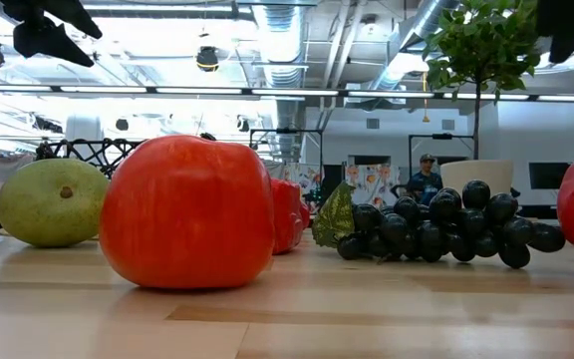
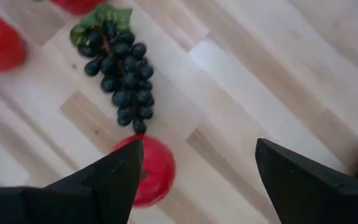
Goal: Build produce basket
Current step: Put the red apple into the black wire basket
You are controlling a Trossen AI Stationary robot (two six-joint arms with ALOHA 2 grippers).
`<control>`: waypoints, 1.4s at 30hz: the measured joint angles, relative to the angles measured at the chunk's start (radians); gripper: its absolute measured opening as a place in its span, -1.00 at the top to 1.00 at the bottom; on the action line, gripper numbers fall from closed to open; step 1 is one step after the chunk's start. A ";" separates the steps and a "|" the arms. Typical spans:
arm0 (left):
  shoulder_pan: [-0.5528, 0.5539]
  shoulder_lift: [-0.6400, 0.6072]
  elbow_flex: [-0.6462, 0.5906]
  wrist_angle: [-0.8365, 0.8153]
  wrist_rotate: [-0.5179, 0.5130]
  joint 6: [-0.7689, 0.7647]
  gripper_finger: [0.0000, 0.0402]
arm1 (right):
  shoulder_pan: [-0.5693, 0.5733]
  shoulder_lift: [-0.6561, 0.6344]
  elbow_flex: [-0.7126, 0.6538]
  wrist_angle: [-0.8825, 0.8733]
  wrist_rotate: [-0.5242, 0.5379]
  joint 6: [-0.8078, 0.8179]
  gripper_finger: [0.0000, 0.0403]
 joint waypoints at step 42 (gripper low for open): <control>0.000 0.000 0.000 -0.006 -0.006 0.038 -0.64 | 0.031 0.211 0.000 0.169 -0.236 -0.107 -0.94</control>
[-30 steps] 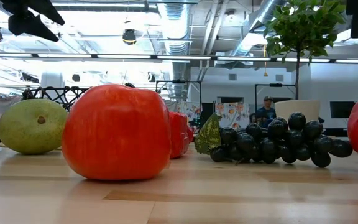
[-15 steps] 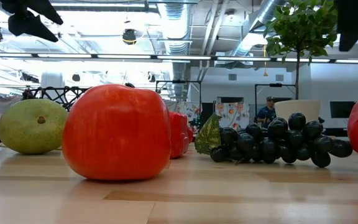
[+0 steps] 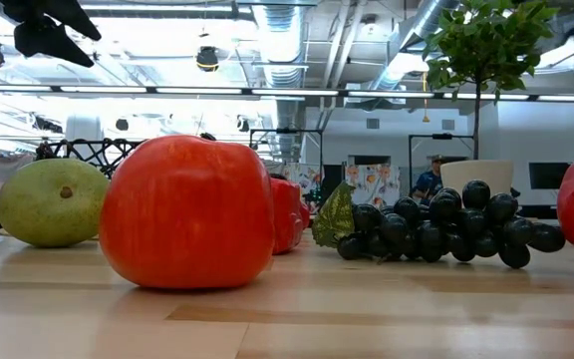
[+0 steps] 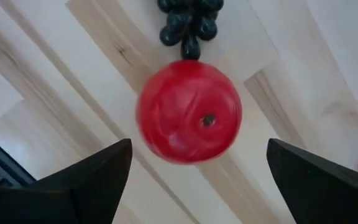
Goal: Build produce basket
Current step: Put the red apple into the black wire basket
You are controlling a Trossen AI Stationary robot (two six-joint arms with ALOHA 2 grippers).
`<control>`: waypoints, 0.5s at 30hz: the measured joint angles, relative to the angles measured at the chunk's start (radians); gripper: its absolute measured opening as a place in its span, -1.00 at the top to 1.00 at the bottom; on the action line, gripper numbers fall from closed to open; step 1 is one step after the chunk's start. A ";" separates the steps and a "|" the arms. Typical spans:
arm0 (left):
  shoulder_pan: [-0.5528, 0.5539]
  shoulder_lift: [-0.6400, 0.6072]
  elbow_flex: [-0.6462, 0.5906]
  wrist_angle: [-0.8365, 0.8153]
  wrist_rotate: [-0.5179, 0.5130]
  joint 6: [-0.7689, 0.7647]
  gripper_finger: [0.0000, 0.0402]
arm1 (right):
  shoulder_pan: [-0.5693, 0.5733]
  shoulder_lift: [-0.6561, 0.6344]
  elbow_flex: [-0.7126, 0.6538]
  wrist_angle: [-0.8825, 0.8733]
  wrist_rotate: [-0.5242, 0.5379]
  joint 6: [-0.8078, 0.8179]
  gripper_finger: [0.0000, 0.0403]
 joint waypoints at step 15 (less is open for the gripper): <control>0.000 0.000 0.000 0.000 -0.024 0.000 -0.64 | -0.029 -0.067 -0.066 0.004 0.003 -0.191 -0.94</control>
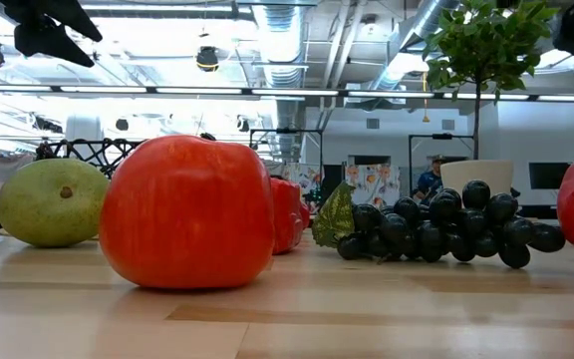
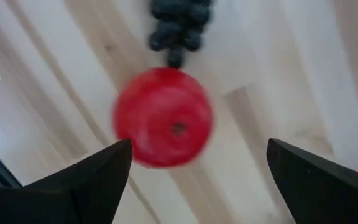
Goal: Build produce basket
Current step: Put the red apple into the black wire basket
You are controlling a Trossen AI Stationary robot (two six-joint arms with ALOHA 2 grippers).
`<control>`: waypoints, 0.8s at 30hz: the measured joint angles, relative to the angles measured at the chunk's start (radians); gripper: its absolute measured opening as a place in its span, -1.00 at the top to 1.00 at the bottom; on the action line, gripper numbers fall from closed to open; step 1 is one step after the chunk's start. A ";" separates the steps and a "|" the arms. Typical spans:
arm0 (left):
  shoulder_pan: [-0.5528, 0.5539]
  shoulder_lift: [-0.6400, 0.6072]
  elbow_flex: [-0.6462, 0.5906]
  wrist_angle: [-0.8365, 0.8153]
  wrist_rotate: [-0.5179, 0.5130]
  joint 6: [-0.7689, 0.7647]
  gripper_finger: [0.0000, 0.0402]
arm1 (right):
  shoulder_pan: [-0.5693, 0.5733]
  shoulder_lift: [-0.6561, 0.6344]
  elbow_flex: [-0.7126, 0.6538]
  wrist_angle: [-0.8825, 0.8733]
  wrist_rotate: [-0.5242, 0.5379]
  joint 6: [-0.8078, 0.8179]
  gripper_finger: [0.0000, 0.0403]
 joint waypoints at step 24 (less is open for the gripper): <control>0.000 0.000 0.000 0.000 -0.010 -0.007 -0.64 | 0.023 -0.365 -0.351 0.308 0.023 0.241 -0.94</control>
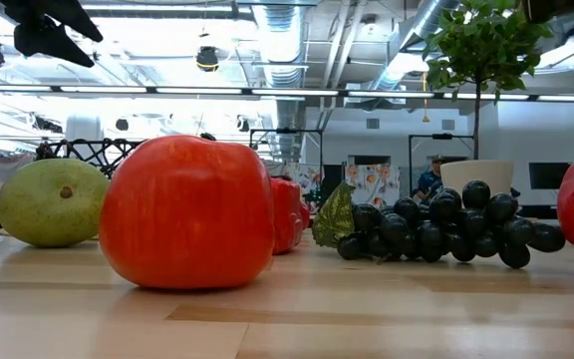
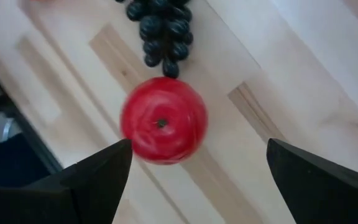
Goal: Build produce basket
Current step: Put the red apple into the black wire basket
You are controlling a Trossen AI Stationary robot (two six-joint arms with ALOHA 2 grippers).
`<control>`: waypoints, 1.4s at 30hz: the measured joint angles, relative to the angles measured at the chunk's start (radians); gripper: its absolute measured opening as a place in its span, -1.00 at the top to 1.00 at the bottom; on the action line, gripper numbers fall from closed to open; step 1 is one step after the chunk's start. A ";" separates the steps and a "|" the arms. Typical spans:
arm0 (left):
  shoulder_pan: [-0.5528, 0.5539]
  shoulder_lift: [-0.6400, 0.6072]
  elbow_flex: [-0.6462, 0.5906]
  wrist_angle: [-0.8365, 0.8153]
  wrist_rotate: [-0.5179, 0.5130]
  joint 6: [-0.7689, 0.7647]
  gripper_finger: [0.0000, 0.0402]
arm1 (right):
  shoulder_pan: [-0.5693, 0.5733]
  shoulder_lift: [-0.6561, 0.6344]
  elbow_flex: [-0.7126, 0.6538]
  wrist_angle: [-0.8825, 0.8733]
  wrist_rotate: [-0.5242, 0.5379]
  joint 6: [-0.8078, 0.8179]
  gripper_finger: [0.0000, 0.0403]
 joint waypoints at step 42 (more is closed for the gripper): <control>0.000 0.000 -0.001 -0.015 -0.004 0.000 -0.64 | -0.061 0.314 0.012 0.239 -0.056 -0.154 -0.76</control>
